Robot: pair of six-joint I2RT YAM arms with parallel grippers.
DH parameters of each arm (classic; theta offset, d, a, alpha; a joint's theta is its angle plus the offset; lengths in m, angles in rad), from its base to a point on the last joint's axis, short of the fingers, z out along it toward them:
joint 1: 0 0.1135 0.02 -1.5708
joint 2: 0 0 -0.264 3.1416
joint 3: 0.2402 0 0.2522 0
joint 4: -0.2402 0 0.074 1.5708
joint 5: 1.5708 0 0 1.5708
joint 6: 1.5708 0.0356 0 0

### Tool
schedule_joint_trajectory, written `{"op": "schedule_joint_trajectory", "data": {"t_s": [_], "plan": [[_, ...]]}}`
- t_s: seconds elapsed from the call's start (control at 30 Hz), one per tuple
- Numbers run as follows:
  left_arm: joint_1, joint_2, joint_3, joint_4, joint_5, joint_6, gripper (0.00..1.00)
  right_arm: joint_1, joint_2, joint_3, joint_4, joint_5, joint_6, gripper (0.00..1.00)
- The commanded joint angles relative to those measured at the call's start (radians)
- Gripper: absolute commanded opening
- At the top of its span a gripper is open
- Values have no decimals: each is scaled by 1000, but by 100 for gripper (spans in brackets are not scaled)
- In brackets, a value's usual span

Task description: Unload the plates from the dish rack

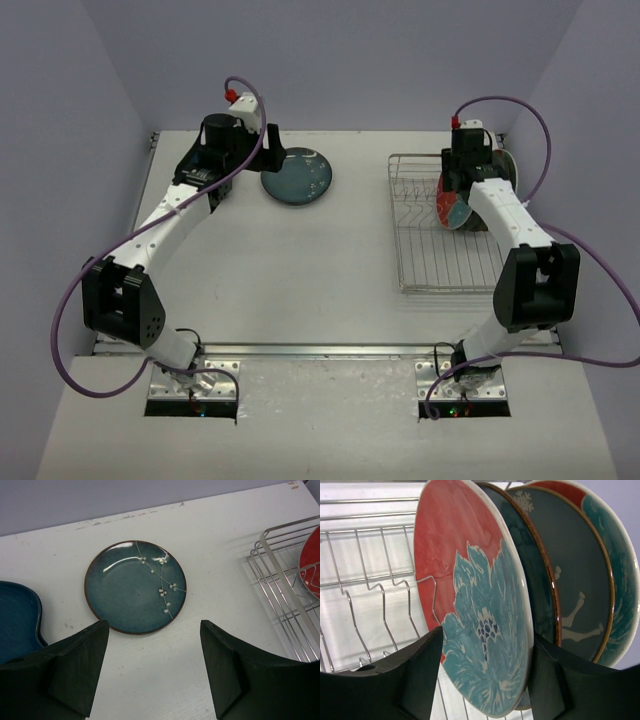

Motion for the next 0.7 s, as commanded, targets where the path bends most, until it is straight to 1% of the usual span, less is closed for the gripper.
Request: {"op": "schedule_joint_trajectory", "data": {"t_s": [0.0,0.07,0.13,0.17,0.2,0.23,0.3,0.33,0.43,0.57,0.67], "plan": [[-5,-1,-5,50,13,1,72,7,5,-17,82,-104,0,51],[-5,5,-4,49,18,-2,72,7,-10,-32,97,-123,-6,43],[-5,11,0,50,22,-5,72,7,-18,-40,110,-126,-18,31],[-5,15,3,49,23,-7,72,7,-18,-40,111,-126,-26,23],[-5,18,4,47,26,-8,72,7,-15,-38,112,-125,-31,18],[-5,20,6,46,26,-11,72,7,-13,-37,112,-122,-37,17],[-5,23,9,44,31,-14,72,7,-8,-34,109,-121,-46,3],[-5,25,11,42,32,-15,72,7,-10,-29,105,-120,-52,1],[-5,27,11,37,29,-14,72,7,-21,-20,95,-121,-60,0],[-5,33,18,29,22,-12,76,7,-44,5,80,-118,-61,0],[-5,44,32,20,15,-19,83,7,-71,46,53,-110,-61,0]]}}
